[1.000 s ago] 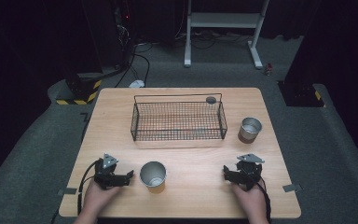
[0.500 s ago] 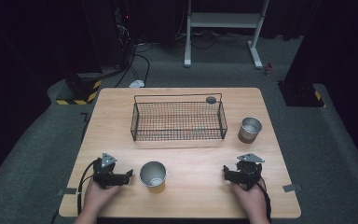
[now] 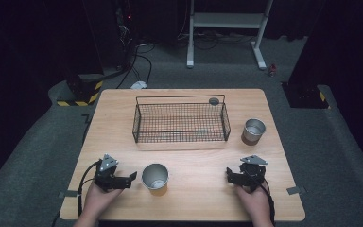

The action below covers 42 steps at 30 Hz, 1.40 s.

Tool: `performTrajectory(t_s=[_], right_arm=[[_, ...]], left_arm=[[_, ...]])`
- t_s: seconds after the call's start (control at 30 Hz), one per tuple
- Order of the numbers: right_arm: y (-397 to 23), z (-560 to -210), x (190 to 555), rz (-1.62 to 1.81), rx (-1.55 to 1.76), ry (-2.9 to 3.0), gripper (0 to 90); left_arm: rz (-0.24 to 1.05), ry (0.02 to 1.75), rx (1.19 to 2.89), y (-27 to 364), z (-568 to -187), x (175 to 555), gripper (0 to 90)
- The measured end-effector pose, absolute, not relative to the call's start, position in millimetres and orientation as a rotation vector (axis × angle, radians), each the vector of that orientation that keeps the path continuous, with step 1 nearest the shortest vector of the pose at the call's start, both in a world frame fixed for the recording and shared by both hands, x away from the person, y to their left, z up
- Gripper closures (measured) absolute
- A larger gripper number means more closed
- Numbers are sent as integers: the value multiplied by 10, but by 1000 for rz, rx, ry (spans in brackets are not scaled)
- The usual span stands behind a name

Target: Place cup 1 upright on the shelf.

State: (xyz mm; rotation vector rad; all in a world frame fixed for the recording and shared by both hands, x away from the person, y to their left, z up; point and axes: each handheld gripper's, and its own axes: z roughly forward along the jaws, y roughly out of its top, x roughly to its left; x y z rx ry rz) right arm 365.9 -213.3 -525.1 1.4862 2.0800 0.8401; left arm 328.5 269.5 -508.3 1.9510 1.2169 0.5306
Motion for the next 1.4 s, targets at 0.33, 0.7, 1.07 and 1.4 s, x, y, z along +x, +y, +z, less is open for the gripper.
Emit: performTrajectory(t_s=[0.33, 0.7, 1.07, 1.4], right_arm=[[-2134, -5251, 3660, 839, 1481, 2080, 92], [-2133, -5250, 3659, 835, 1479, 2080, 94], [-2133, -5250, 3659, 835, 1479, 2080, 94], [-2132, -5250, 3659, 834, 1477, 2080, 96]], left_arm=[[572, 1179, 1912, 2697, -4958, 3225, 9], [595, 1137, 1887, 2711, -4817, 3157, 6], [588, 1112, 1845, 2714, -4728, 3115, 6], [593, 1042, 1821, 2618, -4557, 3040, 5]])
